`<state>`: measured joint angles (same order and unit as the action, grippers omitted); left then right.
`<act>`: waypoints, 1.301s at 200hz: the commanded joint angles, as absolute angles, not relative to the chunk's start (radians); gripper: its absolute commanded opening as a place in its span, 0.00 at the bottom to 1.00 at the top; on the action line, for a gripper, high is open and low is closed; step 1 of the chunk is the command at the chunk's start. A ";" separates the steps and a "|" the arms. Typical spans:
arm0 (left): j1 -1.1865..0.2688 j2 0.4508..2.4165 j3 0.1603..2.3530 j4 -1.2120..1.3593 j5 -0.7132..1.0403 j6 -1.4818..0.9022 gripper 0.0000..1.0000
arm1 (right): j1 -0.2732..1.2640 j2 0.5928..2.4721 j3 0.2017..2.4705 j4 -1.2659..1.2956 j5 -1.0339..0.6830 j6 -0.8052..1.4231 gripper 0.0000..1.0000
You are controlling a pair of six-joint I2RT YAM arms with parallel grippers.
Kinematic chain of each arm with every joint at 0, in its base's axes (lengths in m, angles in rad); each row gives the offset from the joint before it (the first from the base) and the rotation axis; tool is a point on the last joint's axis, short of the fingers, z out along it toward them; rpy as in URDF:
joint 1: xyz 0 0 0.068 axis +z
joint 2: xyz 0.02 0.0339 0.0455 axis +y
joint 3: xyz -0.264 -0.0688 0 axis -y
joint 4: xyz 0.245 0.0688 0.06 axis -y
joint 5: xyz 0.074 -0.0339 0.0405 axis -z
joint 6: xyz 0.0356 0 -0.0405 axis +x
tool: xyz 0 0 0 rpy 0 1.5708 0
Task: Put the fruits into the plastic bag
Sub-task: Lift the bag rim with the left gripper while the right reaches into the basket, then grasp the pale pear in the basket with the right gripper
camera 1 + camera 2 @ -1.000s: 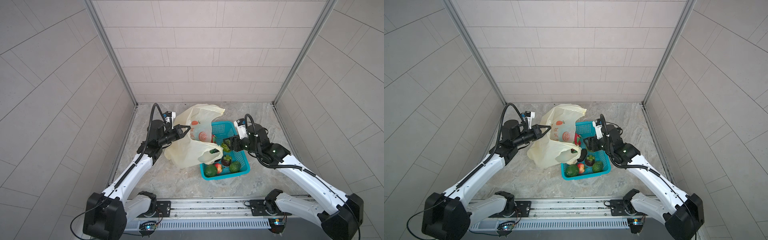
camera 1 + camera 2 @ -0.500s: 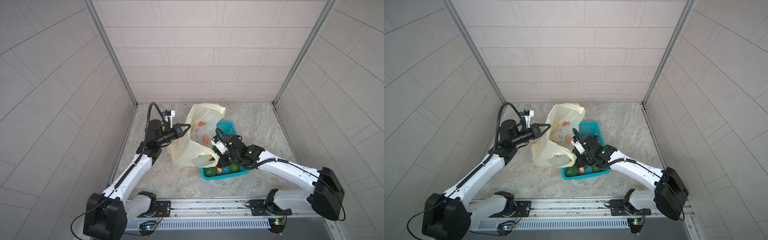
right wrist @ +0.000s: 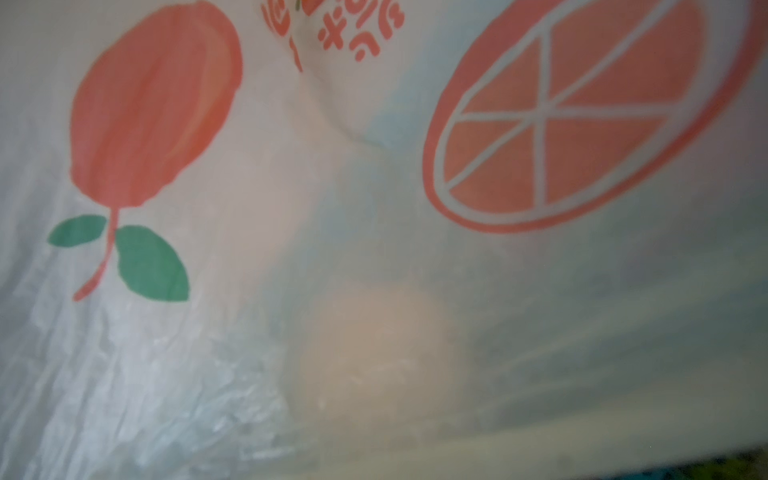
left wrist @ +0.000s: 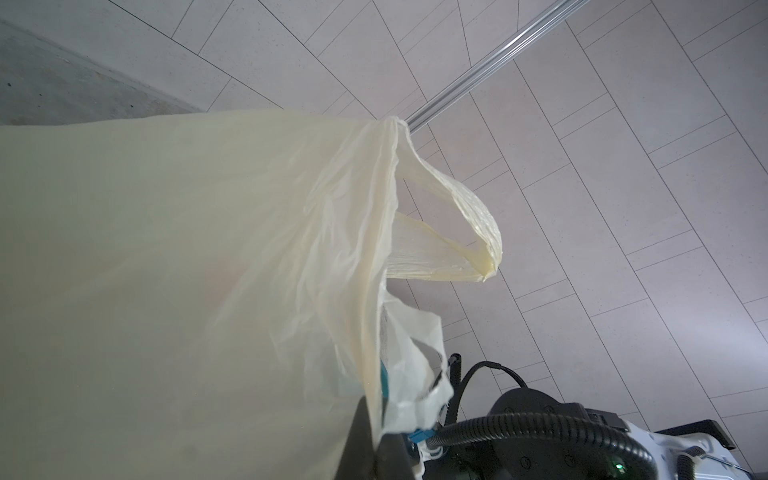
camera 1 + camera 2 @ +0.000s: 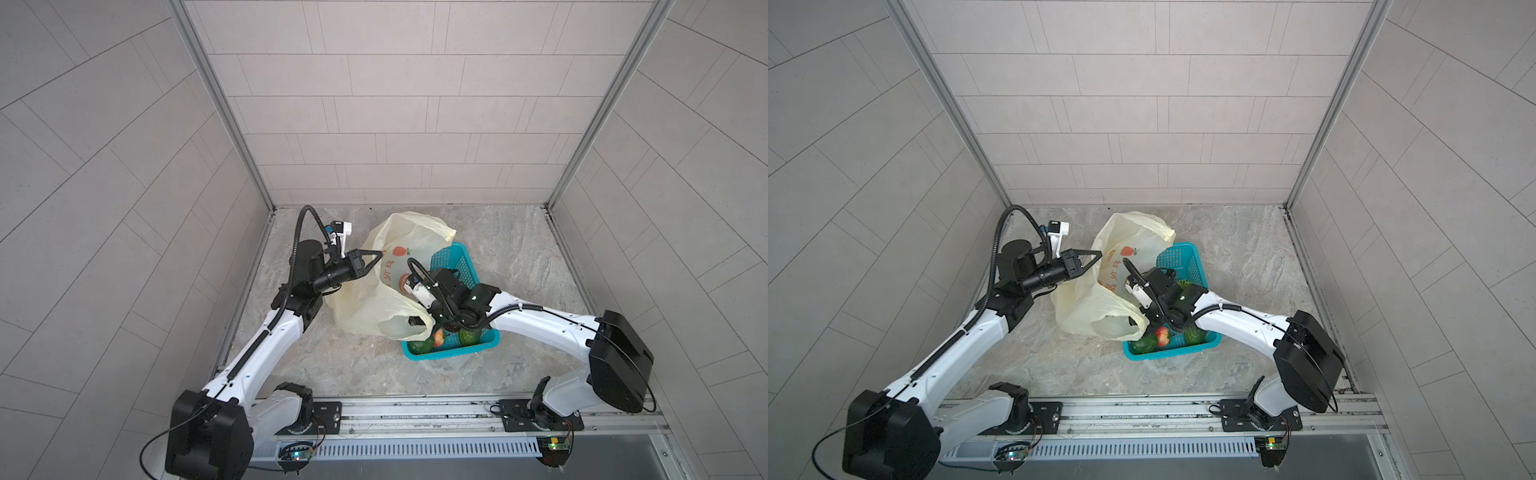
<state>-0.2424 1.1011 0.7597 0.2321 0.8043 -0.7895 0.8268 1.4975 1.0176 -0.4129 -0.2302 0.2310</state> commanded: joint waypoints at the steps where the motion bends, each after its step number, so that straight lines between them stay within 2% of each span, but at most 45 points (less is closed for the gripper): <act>1: -0.237 1.078 0.763 0.247 0.821 -0.769 0.00 | 0.831 1.525 1.043 -0.428 -0.185 0.205 0.80; 27: -0.236 1.080 0.763 0.246 0.819 -0.769 0.00 | 0.831 1.554 1.056 -0.441 -0.156 0.203 0.80; 54: -0.237 1.081 0.764 0.242 0.818 -0.769 0.00 | 0.831 1.590 1.085 -0.465 -0.147 0.208 0.75; 74: -0.236 1.081 0.765 0.241 0.816 -0.770 0.00 | 0.831 1.590 1.088 -0.464 -0.144 0.214 0.64; 90: -0.236 1.084 0.765 0.239 0.816 -0.770 0.00 | 0.829 1.575 1.083 -0.463 -0.153 0.218 0.47; 105: -0.237 1.086 0.764 0.238 0.816 -0.769 0.00 | 0.824 1.550 1.075 -0.466 -0.151 0.225 0.39; 152: -0.236 1.092 0.765 0.233 0.814 -0.761 0.00 | 0.786 1.381 1.031 -0.471 -0.050 0.263 0.31; 195: -0.237 1.094 0.761 0.229 0.813 -0.756 0.00 | 0.745 1.158 0.979 -0.451 0.031 0.276 0.30; 238: -0.236 1.094 0.761 0.230 0.813 -0.757 0.00 | 0.721 1.017 0.986 -0.428 0.054 0.264 0.29; 260: -0.237 1.089 0.756 0.233 0.813 -0.758 0.00 | 0.721 1.013 1.025 -0.401 -0.006 0.231 0.29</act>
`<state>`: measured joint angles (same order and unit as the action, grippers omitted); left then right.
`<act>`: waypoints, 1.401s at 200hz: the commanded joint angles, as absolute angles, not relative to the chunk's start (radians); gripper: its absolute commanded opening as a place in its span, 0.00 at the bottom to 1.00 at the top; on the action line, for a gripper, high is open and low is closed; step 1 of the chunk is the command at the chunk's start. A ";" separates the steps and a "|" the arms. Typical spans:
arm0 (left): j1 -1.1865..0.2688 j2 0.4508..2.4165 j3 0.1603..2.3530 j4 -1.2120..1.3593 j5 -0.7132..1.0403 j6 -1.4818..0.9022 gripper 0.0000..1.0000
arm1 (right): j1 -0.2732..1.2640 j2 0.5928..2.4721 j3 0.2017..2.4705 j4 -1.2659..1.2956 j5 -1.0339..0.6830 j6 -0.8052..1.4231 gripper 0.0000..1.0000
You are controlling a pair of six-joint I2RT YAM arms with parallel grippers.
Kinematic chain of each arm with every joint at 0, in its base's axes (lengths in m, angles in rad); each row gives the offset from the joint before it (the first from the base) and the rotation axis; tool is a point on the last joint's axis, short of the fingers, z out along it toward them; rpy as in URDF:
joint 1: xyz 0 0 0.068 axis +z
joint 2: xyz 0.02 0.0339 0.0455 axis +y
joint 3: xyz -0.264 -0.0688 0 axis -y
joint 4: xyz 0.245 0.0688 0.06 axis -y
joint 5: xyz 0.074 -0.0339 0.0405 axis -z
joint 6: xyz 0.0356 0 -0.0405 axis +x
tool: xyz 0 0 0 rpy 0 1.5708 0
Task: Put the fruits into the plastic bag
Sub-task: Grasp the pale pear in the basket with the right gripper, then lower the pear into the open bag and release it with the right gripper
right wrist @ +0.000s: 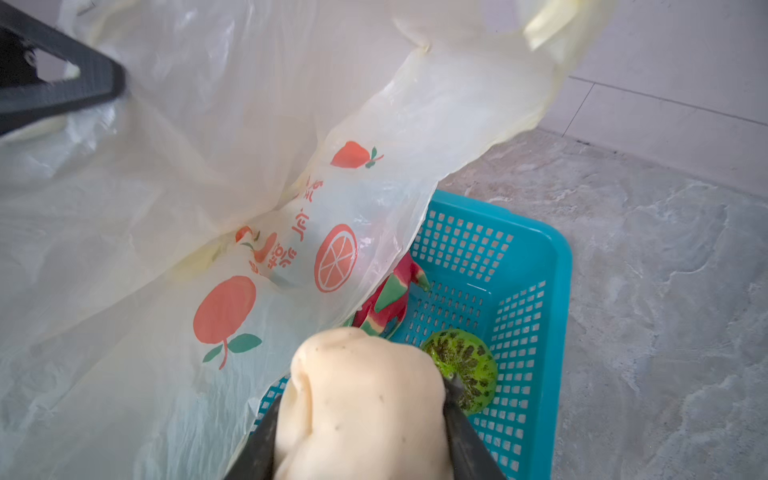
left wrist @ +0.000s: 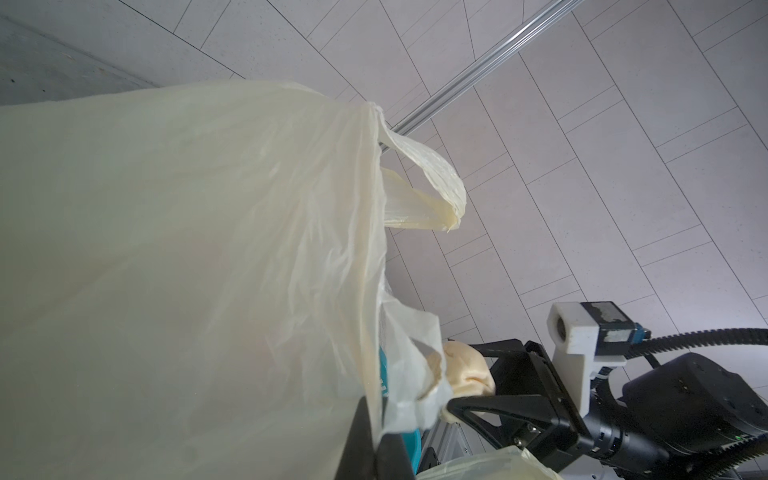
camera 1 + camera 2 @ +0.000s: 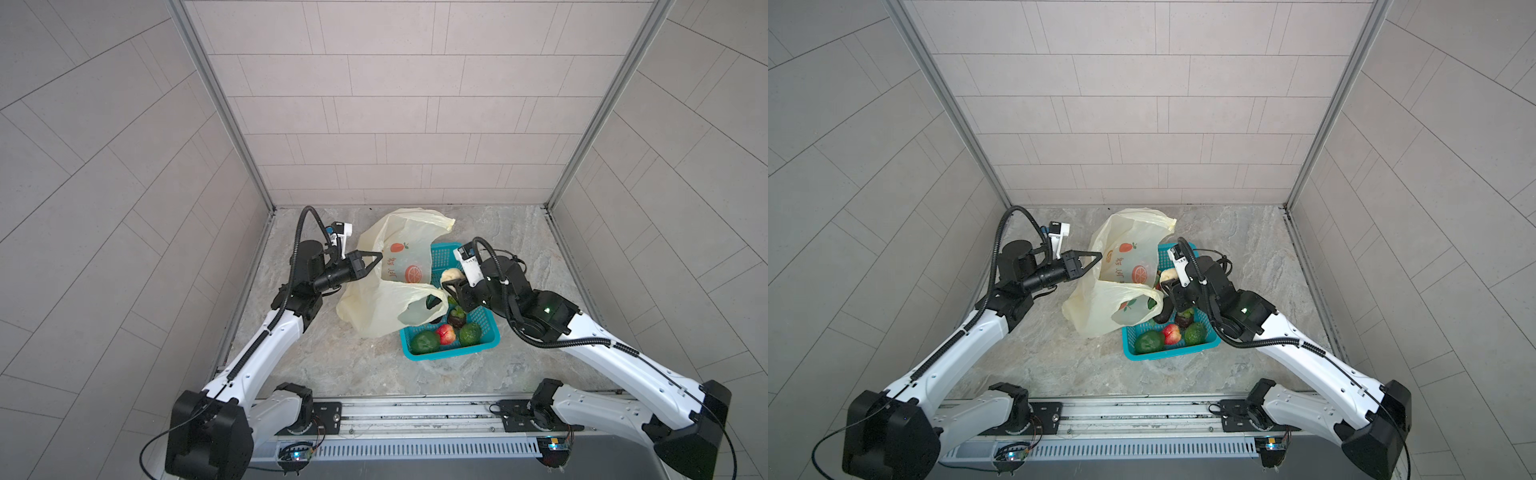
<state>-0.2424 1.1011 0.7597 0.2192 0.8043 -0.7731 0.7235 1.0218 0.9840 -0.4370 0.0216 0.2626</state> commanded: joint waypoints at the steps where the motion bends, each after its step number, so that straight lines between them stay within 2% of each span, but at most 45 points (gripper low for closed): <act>1: -0.238 1.089 0.755 0.232 0.812 -0.759 0.00 | 0.721 1.014 1.027 -0.400 -0.009 0.230 0.29; 64: -0.237 1.071 0.734 0.244 0.803 -0.765 0.00 | 0.722 1.236 1.215 -0.329 -0.286 0.182 0.30; 114: -0.237 1.064 0.693 0.369 0.779 -0.872 0.00 | 0.768 1.475 1.326 -0.162 -0.390 0.272 0.31; 152: -0.236 1.061 0.657 0.503 0.764 -0.973 0.00 | 0.773 1.597 1.291 0.039 -0.459 0.452 0.32; 206: -0.232 1.051 0.643 0.497 0.763 -0.972 0.00 | 0.776 1.685 1.210 0.120 -0.432 0.554 0.37; 250: -0.230 1.052 0.643 0.487 0.781 -0.968 0.00 | 0.791 1.750 1.230 0.010 -0.359 0.522 0.43; 280: -0.220 1.048 0.637 0.410 0.791 -0.938 0.00 | 0.798 1.773 1.276 -0.149 -0.267 0.470 0.53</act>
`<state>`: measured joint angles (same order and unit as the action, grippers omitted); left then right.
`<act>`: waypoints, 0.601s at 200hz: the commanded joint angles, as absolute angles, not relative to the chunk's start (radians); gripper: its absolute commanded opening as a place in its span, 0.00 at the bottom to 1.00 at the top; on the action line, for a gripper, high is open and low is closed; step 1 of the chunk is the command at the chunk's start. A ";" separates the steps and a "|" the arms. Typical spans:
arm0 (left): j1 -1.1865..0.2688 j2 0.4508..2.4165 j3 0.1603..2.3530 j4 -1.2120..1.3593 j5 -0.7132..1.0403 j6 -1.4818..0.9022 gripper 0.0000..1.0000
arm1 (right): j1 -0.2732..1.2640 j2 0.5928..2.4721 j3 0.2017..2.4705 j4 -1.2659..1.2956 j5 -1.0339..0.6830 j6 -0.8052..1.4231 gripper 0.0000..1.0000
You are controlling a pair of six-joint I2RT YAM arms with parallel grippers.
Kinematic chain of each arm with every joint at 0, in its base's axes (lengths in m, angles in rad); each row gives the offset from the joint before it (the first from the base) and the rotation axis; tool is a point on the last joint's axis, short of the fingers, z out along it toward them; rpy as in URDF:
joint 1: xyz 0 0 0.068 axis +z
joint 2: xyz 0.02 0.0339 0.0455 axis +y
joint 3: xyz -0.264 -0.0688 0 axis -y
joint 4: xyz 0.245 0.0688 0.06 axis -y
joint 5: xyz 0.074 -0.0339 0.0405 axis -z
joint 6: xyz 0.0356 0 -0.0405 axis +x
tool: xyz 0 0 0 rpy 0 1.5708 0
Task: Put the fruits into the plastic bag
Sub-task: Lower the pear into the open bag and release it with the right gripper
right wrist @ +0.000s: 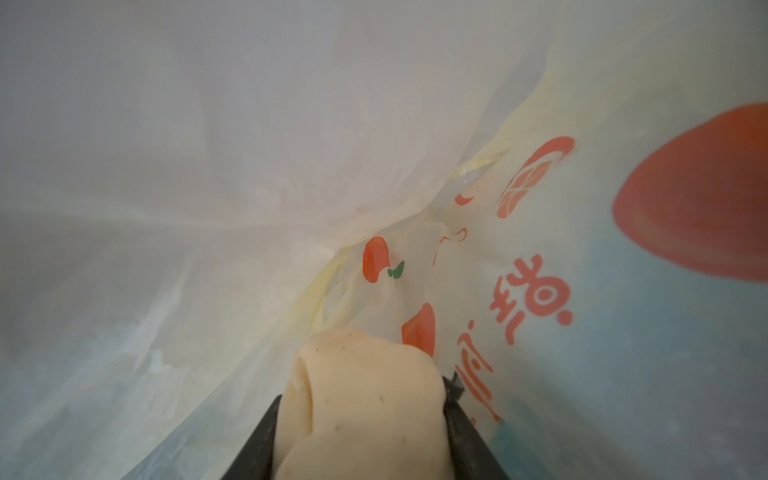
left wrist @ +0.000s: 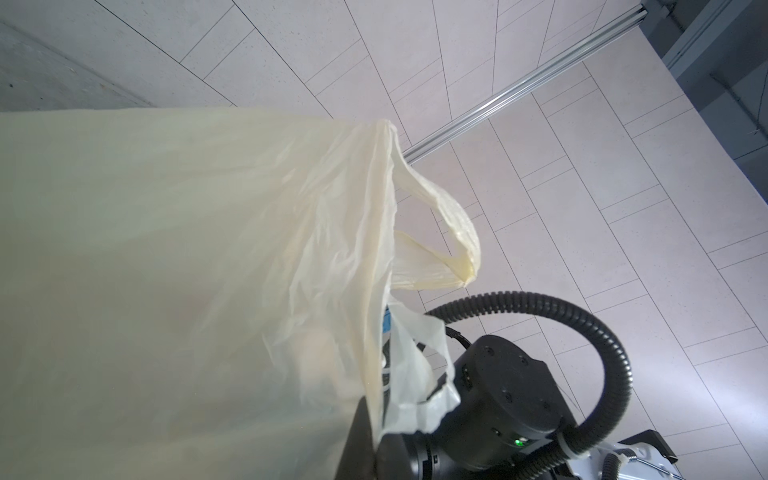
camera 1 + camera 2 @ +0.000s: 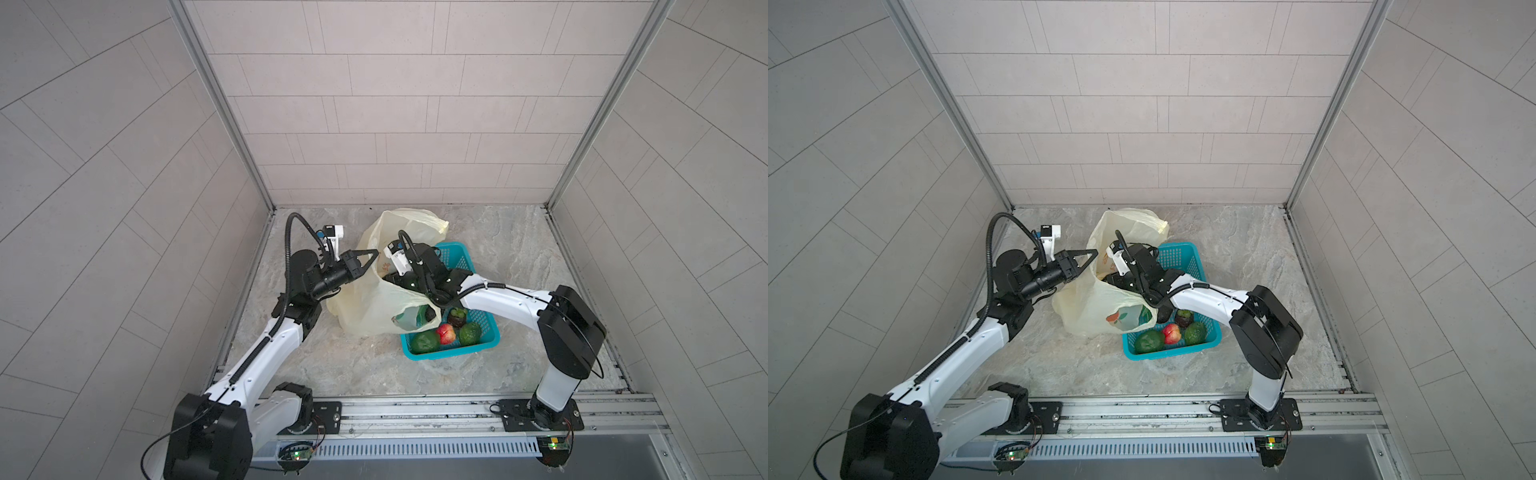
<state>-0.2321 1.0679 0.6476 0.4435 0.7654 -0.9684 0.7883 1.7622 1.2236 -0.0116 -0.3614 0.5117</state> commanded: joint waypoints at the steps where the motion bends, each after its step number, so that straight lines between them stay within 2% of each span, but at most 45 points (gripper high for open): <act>1: -0.220 1.046 0.636 0.407 0.792 -0.938 0.00 | 0.798 1.774 1.279 -0.157 -0.262 0.469 0.54; 39: -0.209 1.035 0.606 0.358 0.790 -0.926 0.00 | 0.799 1.775 1.311 -0.322 -0.117 0.406 0.64; 65: -0.206 1.025 0.609 0.247 0.795 -0.875 0.00 | 0.799 1.771 1.319 -0.399 -0.043 0.387 0.75; 91: -0.206 1.009 0.620 0.094 0.771 -0.798 0.00 | 0.798 1.769 1.325 -0.436 -0.035 0.372 0.84; 120: -0.203 1.003 0.664 -0.130 0.696 -0.682 0.00 | 0.798 1.771 1.346 -0.461 -0.057 0.342 0.87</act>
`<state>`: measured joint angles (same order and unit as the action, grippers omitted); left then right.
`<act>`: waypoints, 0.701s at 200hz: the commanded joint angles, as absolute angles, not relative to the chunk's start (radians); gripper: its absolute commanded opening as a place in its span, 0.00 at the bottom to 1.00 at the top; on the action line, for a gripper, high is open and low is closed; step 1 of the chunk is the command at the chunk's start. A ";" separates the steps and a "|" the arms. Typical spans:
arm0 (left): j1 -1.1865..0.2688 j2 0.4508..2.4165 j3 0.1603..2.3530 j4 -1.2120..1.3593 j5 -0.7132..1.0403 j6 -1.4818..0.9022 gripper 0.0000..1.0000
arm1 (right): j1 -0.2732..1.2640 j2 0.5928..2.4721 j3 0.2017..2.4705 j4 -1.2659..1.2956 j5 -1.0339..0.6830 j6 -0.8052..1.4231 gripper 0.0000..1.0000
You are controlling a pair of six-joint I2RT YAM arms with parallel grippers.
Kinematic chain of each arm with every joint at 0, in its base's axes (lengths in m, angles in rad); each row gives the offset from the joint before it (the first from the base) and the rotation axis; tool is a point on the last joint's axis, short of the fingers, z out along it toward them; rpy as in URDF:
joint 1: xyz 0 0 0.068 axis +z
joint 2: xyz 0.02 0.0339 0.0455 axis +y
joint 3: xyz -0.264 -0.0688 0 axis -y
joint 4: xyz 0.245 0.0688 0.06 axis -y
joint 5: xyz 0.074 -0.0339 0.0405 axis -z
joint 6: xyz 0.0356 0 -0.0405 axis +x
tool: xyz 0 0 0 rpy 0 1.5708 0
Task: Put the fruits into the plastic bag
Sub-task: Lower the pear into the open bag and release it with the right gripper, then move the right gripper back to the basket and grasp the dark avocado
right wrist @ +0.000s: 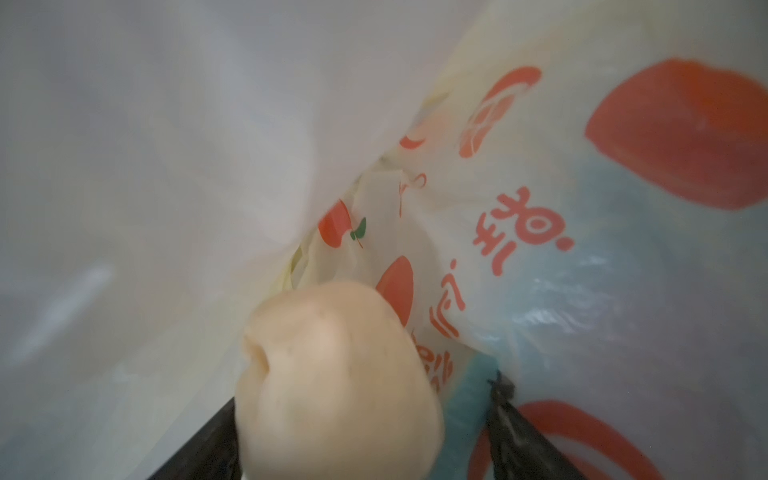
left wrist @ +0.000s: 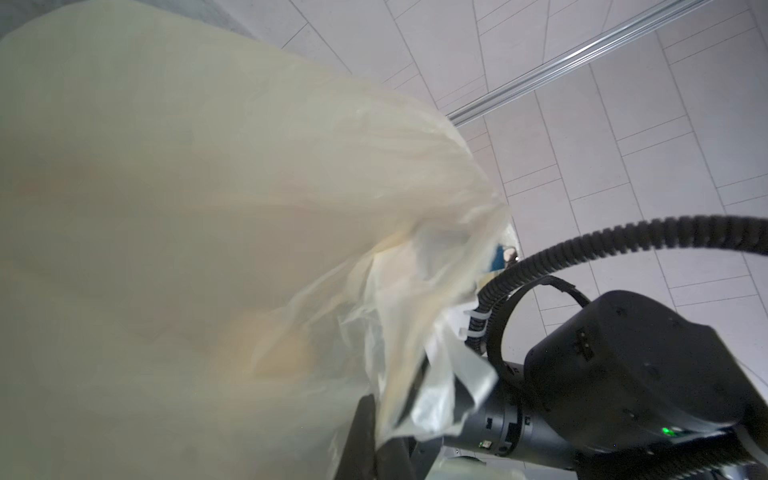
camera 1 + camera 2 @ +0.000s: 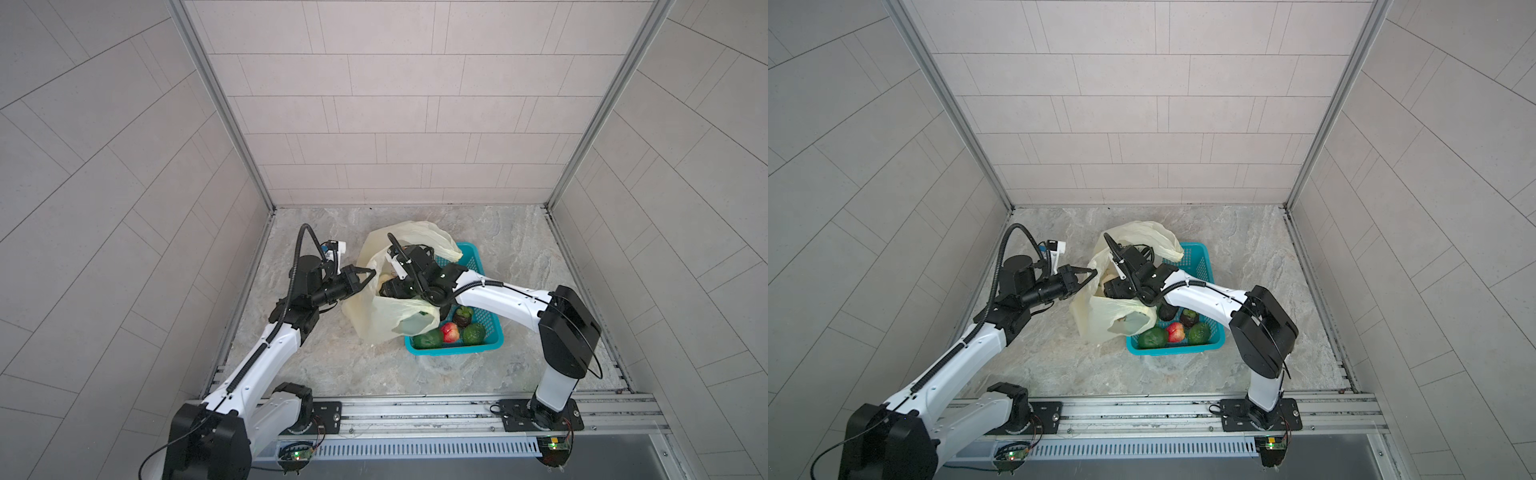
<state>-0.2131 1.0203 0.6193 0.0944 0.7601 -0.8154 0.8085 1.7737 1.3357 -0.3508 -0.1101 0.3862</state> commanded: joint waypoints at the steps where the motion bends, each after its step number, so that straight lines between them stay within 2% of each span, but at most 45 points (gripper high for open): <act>1: -0.203 1.002 0.665 -0.137 0.693 -0.679 0.00 | 0.798 1.771 1.347 -0.461 -0.058 0.341 0.87; 76: -0.199 1.016 0.674 -0.135 0.679 -0.672 0.00 | 0.798 1.696 1.365 -0.504 -0.159 0.247 0.90; 109: -0.199 1.035 0.669 -0.045 0.679 -0.719 0.00 | 0.796 1.565 1.306 -0.514 -0.218 0.209 0.89; 140: -0.200 1.039 0.638 0.084 0.660 -0.790 0.00 | 0.780 1.391 1.184 -0.464 -0.140 0.213 0.89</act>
